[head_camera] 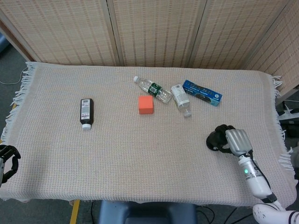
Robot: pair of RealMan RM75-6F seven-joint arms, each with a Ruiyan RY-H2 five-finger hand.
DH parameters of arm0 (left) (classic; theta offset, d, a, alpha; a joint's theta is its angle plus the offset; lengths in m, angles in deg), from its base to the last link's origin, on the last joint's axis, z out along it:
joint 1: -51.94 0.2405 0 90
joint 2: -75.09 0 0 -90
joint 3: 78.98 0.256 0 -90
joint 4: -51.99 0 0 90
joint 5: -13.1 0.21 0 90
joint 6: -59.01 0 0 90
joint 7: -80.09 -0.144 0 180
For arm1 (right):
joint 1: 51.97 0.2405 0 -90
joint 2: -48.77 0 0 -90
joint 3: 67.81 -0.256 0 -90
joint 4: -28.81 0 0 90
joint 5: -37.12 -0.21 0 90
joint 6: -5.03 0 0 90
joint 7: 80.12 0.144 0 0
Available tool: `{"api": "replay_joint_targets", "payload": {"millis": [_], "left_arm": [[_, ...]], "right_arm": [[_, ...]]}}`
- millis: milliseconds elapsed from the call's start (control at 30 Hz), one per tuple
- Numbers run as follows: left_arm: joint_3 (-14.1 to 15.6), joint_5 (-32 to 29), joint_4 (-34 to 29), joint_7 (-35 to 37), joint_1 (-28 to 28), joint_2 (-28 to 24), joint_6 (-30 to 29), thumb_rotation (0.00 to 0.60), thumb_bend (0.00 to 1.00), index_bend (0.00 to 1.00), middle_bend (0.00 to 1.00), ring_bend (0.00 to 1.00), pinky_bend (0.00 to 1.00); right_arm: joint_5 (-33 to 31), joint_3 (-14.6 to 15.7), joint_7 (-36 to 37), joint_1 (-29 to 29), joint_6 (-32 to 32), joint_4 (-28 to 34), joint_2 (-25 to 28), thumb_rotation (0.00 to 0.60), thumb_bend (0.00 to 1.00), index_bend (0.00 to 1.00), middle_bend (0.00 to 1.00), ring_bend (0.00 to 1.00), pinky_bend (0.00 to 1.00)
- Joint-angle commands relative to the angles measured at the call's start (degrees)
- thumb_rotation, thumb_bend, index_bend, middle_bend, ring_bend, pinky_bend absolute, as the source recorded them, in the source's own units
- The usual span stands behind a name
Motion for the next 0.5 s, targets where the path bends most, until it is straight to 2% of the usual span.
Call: {"api": "replay_joint_targets", "payload": {"millis": [33, 267, 500], "left_arm": [[0.04, 0.06, -0.01, -0.1, 0.01, 0.02, -0.02, 0.6, 0.61, 0.6, 0.47, 0.36, 0.56], [0.08, 0.04, -0.08, -0.6, -0.08, 0.15, 0.24, 0.6, 0.61, 0.6, 0.47, 0.36, 0.56], [-0.03, -0.18, -0.06, -0.24, -0.03, 0.06, 0.18, 0.6, 0.61, 0.6, 0.47, 0.36, 0.56]], "right_arm": [[-4.18, 1.42, -4.75, -0.51, -2.89, 3.54, 3.67, 0.6, 0.32, 0.57, 0.43, 0.43, 0.57], [-8.07, 2.2, -10.04, -0.26, -3.78, 4.52, 4.2, 0.6, 0.32, 0.57, 0.43, 0.43, 0.57], [-11.2, 3.97, -14.86, 0.45, -5.94, 5.71, 4.99, 0.6, 0.32, 0.52, 0.42, 0.35, 0.56]]}}
